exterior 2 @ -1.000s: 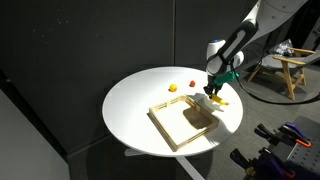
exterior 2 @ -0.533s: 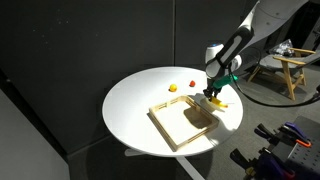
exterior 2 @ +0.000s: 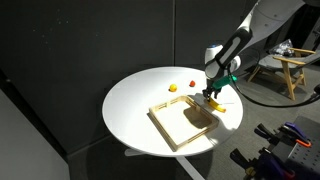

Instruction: Put the banana on the table

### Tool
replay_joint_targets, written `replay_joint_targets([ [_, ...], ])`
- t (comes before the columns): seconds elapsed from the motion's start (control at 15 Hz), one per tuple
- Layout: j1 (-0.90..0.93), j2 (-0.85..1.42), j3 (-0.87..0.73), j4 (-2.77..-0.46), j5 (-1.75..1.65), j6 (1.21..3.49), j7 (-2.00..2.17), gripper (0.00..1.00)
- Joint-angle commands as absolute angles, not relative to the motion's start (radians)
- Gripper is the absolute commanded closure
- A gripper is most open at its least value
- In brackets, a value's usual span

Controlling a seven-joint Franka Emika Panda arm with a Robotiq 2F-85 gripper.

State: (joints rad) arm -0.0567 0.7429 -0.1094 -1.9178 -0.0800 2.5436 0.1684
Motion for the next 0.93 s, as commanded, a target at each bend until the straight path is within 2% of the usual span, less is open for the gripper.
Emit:
replay_joint_targets([
  [0.0, -0.059, 0.745, -0.109, -1.902, -0.064, 2.541, 0.137, 0.14],
  [0.07, -0.059, 0.738, -0.107, -1.907, -0.063, 2.538, 0.135, 0.05],
  [0.13, -0.058, 0.732, -0.105, -1.912, -0.063, 2.536, 0.134, 0.01],
  [0.87, -0.008, 0.589, -0.068, -2.004, -0.071, 2.481, 0.111, 0.0],
])
